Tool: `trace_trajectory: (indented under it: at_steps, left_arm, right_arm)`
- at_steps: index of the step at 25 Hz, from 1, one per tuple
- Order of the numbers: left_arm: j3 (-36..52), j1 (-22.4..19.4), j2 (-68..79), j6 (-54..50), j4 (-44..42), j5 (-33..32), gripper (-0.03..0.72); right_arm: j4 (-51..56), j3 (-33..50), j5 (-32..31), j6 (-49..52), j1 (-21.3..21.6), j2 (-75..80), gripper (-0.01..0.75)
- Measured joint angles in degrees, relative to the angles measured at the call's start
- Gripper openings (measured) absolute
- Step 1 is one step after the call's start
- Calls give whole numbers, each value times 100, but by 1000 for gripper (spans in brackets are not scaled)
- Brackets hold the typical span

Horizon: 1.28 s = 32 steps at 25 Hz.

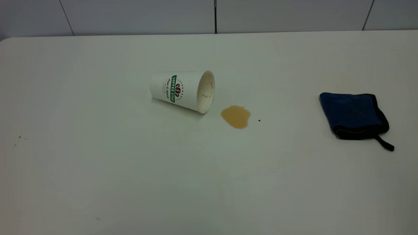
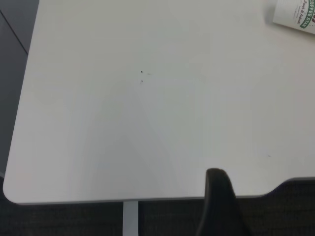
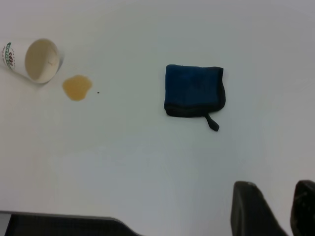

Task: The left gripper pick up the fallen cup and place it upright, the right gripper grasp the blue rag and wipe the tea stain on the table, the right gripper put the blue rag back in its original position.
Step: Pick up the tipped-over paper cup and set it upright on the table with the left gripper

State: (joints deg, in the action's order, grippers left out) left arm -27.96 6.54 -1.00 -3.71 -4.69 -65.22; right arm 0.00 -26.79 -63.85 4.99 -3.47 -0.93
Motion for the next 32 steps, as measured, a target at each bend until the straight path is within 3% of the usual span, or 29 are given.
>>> trace_trajectory:
  at_steps: [13, 16, 23, 28, 32]
  left_arm:
    - [-86, 0, 369, -5, -198, 225, 495]
    - [-310, 0, 1191, 43, -168, 654, 504]
    - [-744, 0, 3882, 520, 357, 1895, 608]
    - [-1267, 8, 5659, 1135, 718, 3133, 604]
    - [-1893, 371, 6940, 1430, 770, 3469, 594]
  right_arm:
    - [0, 0, 0, 0, 0, 0, 238]
    - [0, 0, 0, 0, 0, 0, 238]
    - [0, 0, 0, 0, 0, 0, 238]
    - [0, 0, 0, 0, 0, 0, 238]
    - [0, 0, 0, 0, 0, 0, 238]
